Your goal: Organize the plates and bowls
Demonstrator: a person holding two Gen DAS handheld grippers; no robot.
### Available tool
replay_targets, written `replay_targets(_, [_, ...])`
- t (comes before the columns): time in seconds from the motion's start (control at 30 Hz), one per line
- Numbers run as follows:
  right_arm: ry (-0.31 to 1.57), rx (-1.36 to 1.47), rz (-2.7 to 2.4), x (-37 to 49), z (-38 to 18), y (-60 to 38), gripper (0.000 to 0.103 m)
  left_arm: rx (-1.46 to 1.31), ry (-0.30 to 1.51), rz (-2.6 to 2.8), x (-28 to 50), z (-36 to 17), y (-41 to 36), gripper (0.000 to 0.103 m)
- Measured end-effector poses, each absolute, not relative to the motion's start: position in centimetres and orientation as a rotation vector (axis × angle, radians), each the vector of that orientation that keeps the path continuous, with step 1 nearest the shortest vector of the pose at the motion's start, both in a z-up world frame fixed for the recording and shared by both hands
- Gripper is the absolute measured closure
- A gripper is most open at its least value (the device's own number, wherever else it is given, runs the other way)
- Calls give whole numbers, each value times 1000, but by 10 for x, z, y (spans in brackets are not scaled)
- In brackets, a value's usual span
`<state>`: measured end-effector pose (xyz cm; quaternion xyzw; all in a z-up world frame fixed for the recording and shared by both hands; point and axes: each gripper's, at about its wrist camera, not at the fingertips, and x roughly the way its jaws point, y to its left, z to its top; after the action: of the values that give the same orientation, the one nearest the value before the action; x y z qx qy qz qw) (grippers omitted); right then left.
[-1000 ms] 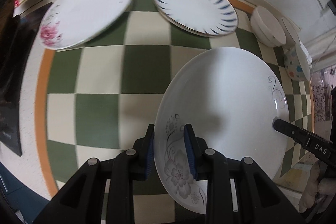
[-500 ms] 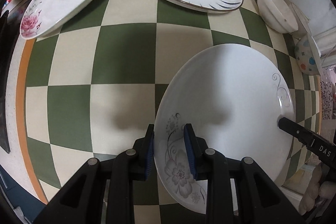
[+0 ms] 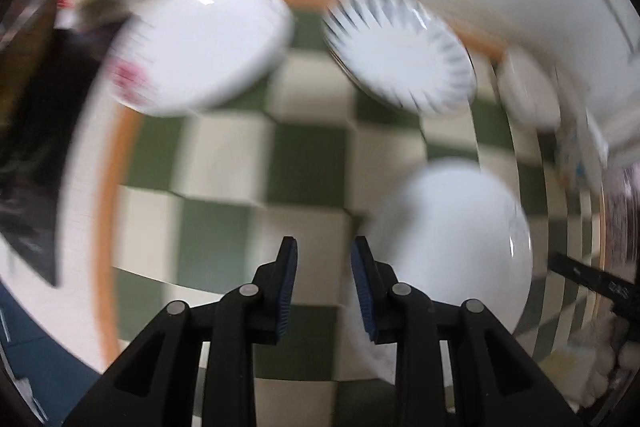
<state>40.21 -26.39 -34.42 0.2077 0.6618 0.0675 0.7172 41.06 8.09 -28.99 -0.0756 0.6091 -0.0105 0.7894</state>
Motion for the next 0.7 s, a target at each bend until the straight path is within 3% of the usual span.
replay_targets(0.1, [1398, 431, 203, 412, -303, -249, 67, -215, 1234, 91, 420, -268, 132, 63])
replay_targets(0.17, [1358, 419, 266, 430, -281, -224, 52, -259, 1225, 149, 432, -276, 163, 62])
replay_targets(0.4, [1312, 279, 471, 537, -288, -75, 51, -447, 1284, 225, 479, -326, 253, 62])
replay_targets(0.7, [1337, 90, 488, 645, -349, 48, 53, -506, 1299, 253, 511, -363, 279, 62])
